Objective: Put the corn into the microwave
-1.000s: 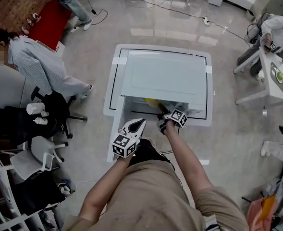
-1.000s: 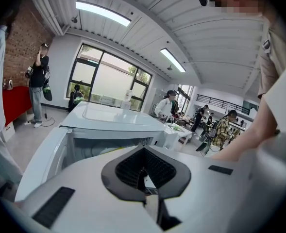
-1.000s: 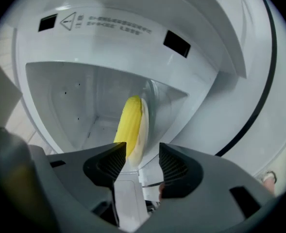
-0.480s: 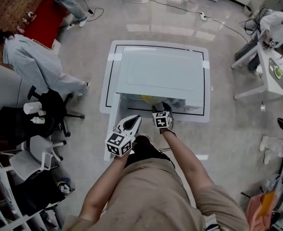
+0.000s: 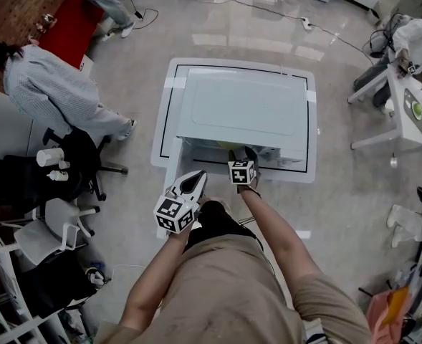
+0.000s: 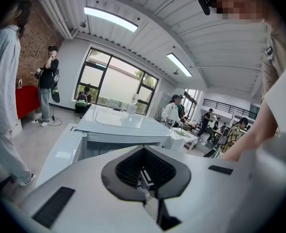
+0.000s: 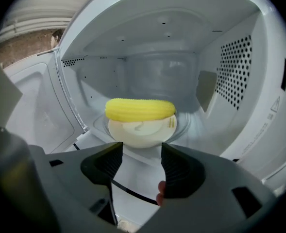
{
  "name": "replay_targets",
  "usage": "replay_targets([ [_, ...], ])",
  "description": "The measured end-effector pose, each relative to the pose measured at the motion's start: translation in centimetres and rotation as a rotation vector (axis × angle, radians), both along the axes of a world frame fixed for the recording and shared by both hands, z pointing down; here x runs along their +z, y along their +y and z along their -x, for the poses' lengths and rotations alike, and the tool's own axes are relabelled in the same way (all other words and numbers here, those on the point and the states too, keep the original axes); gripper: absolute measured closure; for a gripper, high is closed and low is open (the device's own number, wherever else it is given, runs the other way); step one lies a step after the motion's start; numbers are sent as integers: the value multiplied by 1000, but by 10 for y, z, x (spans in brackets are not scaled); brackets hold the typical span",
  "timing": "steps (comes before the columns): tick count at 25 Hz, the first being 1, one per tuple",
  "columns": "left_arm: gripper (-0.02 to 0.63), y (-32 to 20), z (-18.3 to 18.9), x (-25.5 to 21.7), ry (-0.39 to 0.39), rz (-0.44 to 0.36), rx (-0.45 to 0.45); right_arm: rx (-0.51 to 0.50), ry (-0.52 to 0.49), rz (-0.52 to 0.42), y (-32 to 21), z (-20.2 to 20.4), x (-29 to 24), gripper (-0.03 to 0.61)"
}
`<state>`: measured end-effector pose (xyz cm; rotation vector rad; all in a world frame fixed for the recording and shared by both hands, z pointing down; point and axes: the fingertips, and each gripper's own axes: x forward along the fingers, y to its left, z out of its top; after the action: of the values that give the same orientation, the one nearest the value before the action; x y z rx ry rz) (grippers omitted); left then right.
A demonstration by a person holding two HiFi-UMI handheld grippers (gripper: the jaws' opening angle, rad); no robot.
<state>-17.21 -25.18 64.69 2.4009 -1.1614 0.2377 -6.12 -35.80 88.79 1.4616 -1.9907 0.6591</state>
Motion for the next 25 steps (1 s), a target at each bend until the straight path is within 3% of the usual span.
replay_targets([
  [11, 609, 1, -1, -5, -8, -12, -3, -100, 47, 20, -21, 7, 0, 333],
  [17, 609, -2, 3, -18, 3, -44, -40, -158, 13, 51, -17, 6, -6, 333],
  [25, 609, 9, -2, -37, 47, -82, -76, -236, -49, -27, 9, 4, -51, 333],
])
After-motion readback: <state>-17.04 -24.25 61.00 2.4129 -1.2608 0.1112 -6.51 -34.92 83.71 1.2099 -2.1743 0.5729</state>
